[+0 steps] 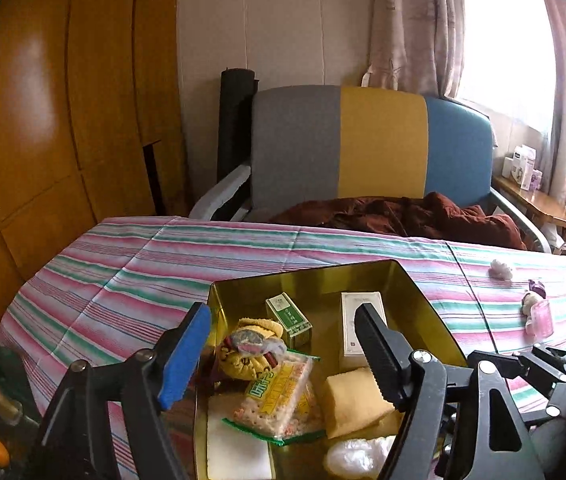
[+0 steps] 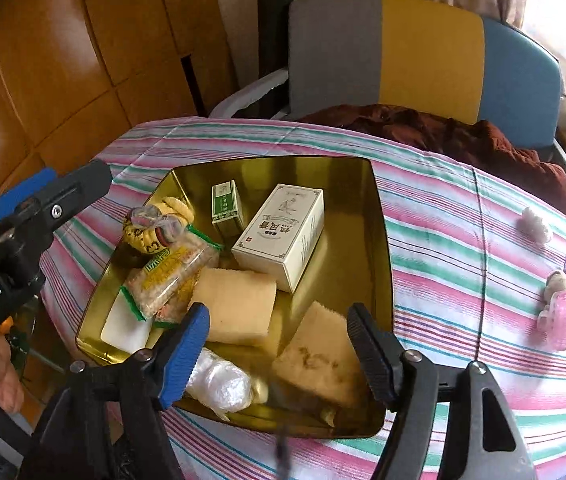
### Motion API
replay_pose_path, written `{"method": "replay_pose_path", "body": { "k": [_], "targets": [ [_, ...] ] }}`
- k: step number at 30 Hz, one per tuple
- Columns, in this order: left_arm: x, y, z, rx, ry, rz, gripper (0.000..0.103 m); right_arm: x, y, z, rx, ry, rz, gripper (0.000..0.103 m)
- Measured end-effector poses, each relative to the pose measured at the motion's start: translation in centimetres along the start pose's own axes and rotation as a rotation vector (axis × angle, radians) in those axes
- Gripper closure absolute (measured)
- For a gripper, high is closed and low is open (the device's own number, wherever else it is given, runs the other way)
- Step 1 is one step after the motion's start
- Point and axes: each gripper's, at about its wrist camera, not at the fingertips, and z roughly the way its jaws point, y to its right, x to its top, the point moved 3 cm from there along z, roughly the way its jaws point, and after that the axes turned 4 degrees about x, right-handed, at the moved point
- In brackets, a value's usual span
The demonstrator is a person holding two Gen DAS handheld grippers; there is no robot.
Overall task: Organize objects
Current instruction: 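Lower the sock with the left tool while the right tool lowers the sponge, opening both, then withdraw both open tools from the tray toward the pink roller and cream sock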
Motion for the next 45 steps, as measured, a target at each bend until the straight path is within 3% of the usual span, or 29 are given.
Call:
{"method": "replay_pose_path", "body": {
  "k": [29,45],
  "targets": [
    [-1.4,3.5,-2.3,-0.03,0.006,0.102,0.027,-1.3,4.1,-3.3,-0.134,0.074,0.055,0.031],
    [-2.6,9.0,-1.9,-0.147,-0.043,0.207,0.027,-2.7,16.5,-6.5,-0.308,0.067,0.293,0.031]
  ]
}}
